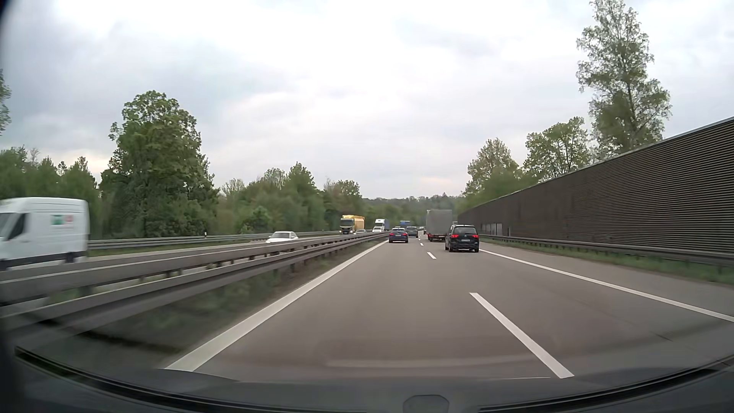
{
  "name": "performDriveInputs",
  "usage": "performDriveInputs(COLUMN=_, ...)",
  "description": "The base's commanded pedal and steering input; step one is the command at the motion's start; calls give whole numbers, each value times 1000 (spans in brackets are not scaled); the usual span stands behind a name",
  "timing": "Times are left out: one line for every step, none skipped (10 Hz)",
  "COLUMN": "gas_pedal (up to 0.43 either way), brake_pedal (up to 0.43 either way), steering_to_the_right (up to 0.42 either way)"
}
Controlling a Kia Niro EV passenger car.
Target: Follow the waypoints while adhering to traffic rules and regulations
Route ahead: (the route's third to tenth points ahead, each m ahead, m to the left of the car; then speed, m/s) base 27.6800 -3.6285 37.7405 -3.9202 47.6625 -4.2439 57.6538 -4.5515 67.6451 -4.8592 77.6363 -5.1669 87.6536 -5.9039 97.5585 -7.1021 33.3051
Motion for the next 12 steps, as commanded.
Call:
performDriveInputs(gas_pedal=240, brake_pedal=0, steering_to_the_right=8)
performDriveInputs(gas_pedal=240, brake_pedal=0, steering_to_the_right=8)
performDriveInputs(gas_pedal=240, brake_pedal=0, steering_to_the_right=9)
performDriveInputs(gas_pedal=240, brake_pedal=0, steering_to_the_right=9)
performDriveInputs(gas_pedal=228, brake_pedal=0, steering_to_the_right=9)
performDriveInputs(gas_pedal=228, brake_pedal=0, steering_to_the_right=9)
performDriveInputs(gas_pedal=220, brake_pedal=0, steering_to_the_right=9)
performDriveInputs(gas_pedal=209, brake_pedal=0, steering_to_the_right=9)
performDriveInputs(gas_pedal=197, brake_pedal=0, steering_to_the_right=9)
performDriveInputs(gas_pedal=197, brake_pedal=0, steering_to_the_right=9)
performDriveInputs(gas_pedal=197, brake_pedal=0, steering_to_the_right=9)
performDriveInputs(gas_pedal=197, brake_pedal=0, steering_to_the_right=9)
